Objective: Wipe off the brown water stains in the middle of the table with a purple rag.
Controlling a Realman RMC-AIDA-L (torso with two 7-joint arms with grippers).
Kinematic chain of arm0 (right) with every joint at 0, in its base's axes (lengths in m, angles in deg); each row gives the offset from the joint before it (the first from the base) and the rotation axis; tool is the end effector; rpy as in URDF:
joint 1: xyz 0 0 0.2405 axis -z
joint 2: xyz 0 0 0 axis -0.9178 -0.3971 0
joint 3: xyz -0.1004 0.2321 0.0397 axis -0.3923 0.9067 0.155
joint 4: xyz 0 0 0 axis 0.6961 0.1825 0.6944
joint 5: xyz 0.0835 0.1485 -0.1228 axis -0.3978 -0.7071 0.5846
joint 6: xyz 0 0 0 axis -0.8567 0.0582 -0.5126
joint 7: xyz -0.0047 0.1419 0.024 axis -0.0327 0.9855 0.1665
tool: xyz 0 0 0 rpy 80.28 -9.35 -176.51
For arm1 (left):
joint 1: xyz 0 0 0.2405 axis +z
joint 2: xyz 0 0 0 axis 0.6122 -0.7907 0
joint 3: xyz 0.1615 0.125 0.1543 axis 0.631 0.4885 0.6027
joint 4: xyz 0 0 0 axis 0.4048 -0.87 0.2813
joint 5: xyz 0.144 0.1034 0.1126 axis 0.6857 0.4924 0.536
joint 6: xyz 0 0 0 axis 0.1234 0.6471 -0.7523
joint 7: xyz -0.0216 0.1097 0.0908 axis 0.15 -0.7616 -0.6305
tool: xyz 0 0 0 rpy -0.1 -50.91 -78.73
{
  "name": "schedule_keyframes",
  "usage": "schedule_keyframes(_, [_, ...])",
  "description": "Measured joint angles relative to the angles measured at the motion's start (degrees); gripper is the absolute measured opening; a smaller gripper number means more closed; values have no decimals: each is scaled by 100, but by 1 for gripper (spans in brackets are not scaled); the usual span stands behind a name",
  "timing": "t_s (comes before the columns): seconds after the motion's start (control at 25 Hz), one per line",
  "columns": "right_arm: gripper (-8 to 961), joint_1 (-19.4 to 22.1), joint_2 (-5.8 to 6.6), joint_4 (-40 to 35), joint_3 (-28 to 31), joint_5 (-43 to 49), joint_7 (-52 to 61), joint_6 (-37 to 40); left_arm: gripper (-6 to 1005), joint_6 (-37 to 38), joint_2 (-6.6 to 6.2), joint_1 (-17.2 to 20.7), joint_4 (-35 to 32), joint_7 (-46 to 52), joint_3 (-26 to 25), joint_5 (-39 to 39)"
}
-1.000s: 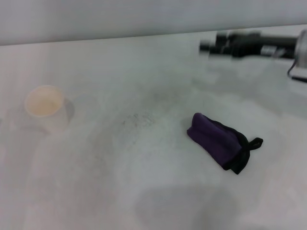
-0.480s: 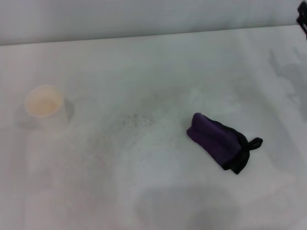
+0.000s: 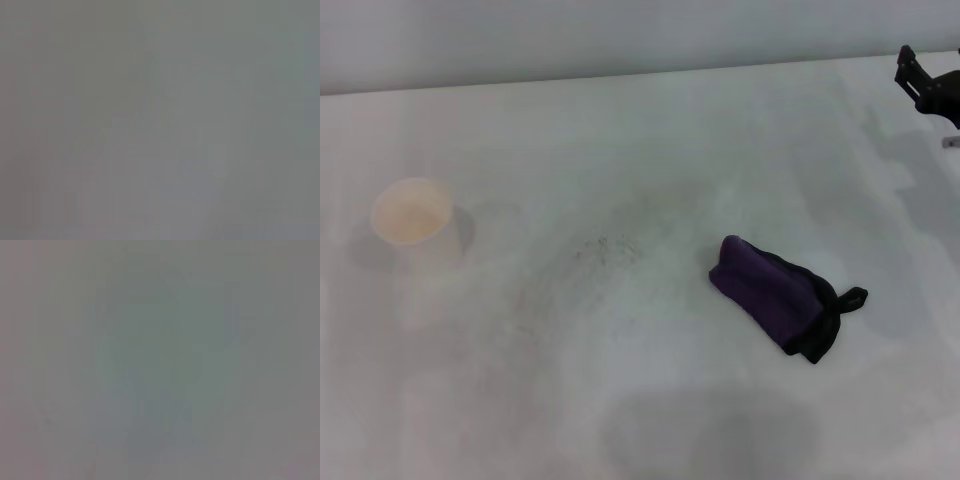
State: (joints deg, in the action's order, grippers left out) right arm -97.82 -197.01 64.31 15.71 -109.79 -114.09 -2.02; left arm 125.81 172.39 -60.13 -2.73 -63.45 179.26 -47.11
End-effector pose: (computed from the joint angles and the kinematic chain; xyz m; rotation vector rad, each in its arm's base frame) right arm 0.3657 0.3660 0.0326 -1.5484 0.6429 0.5267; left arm -0.3626 0.3009 0.0100 -1.2975 -0.6936 -0.7502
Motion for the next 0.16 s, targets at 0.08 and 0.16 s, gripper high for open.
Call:
schedule_keyframes(0.08, [821,-48,-5,3,-2,-4,33,40,883,-24,-1,-57,-31,-207,8,15])
schedule_keyframes(0.16, [822,-80,-10,7,-2,-11,70,105,883,-67,-4,-112,-66,-222,13,13])
